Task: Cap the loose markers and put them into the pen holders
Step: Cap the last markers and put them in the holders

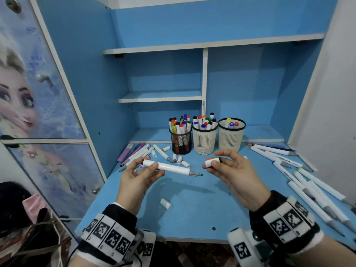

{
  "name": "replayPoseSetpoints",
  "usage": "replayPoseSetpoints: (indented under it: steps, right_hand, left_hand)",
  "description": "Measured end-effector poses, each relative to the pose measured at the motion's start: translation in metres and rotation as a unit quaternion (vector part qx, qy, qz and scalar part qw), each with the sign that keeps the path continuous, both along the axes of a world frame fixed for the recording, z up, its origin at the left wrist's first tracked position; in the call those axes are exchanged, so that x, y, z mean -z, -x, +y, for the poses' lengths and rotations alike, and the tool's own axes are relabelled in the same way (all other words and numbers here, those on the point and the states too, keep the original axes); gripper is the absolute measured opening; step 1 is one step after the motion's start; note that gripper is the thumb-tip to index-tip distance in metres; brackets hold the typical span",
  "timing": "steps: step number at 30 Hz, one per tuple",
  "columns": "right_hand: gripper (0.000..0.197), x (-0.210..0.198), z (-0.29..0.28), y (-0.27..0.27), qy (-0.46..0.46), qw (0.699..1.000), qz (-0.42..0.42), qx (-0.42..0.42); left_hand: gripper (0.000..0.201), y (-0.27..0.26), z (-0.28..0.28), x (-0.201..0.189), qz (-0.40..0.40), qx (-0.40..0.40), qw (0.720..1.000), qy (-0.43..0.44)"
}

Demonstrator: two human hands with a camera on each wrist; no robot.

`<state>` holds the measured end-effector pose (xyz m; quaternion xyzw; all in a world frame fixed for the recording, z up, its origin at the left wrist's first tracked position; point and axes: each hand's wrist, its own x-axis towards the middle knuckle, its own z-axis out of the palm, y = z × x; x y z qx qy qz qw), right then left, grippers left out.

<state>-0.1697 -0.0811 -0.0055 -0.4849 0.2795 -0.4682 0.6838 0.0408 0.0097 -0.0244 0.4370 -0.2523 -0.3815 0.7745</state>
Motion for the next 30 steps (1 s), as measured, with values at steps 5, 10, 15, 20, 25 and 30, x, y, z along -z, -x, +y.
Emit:
replayPoseSetpoints:
  steps: [5,10,15,20,25,30]
  right_hand:
    - [0.012,-0.002,0.006,0.009,-0.044,0.997,-0.052,0.031]
    - [0.008,-0.005,0.012,0.015,-0.081,0.994,-0.080,0.001]
    - [0.006,-0.006,0.013,0.015,-0.064,0.993,-0.094,0.025]
    - [0.009,-0.008,0.011,0.016,-0.012,0.997,-0.062,0.033]
    - [0.014,-0.011,0.015,0.016,0.042,0.999,-0.009,0.006]
    - [0.019,-0.012,0.018,0.014,0.071,0.996,0.013,0.056]
  left_hand:
    - [0.026,0.016,-0.004,-0.018,-0.027,-0.009,0.999,0.025]
    - [0.033,0.028,-0.009,-0.026,-0.049,-0.025,0.998,0.029]
    - [0.029,0.031,-0.007,-0.032,-0.063,-0.011,0.997,0.034]
    - [0.017,0.025,-0.004,-0.047,-0.137,0.077,0.988,-0.005]
    - [0.015,0.017,-0.001,-0.062,-0.226,0.120,0.966,-0.034]
    - [0.016,0.020,-0.001,-0.064,-0.293,0.126,0.946,-0.055]
